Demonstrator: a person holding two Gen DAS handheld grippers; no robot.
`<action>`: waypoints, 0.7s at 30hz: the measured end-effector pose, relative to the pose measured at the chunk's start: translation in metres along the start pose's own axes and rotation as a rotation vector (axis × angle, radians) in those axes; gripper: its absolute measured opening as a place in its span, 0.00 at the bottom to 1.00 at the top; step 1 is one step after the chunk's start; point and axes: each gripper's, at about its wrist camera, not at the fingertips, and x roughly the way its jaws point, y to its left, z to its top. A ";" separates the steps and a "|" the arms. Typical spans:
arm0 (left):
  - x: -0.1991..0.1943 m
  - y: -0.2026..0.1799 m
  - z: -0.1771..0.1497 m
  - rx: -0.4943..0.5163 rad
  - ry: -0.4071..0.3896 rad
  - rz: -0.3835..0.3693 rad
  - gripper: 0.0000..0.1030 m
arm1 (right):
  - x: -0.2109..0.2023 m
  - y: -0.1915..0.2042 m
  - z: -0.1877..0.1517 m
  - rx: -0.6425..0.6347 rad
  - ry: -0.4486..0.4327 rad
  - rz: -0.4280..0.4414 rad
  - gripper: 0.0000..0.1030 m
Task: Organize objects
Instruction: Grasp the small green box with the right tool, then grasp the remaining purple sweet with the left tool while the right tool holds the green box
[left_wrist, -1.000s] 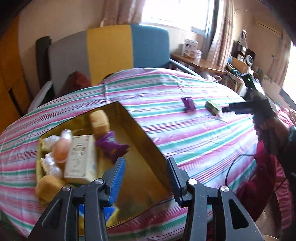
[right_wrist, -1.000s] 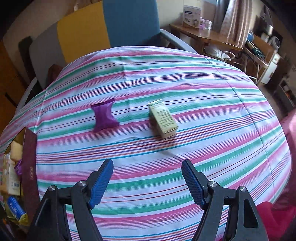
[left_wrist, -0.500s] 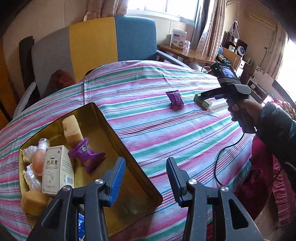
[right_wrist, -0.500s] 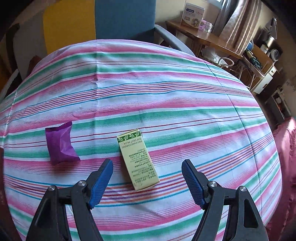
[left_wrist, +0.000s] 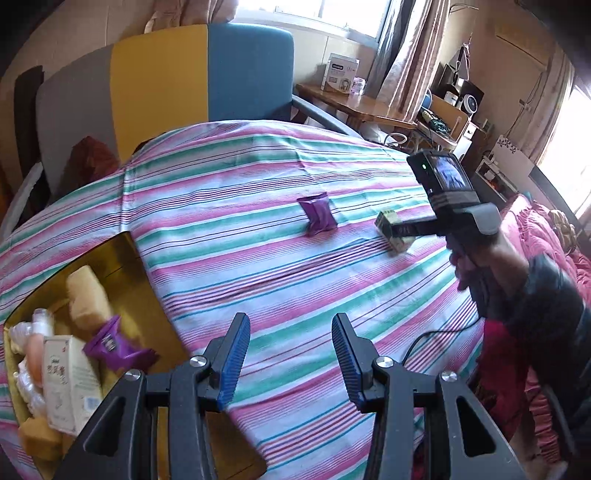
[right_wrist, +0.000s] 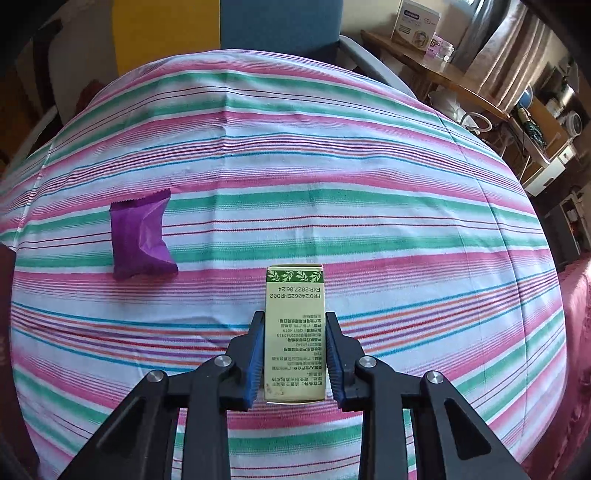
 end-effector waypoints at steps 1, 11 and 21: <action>0.007 -0.002 0.007 -0.012 0.011 -0.016 0.45 | -0.001 -0.002 -0.003 0.008 -0.007 -0.004 0.29; 0.098 -0.022 0.061 -0.071 0.121 -0.049 0.45 | -0.007 -0.025 -0.006 0.118 -0.039 0.023 0.29; 0.174 -0.035 0.107 -0.123 0.159 -0.020 0.49 | -0.006 -0.039 -0.004 0.163 -0.027 0.033 0.30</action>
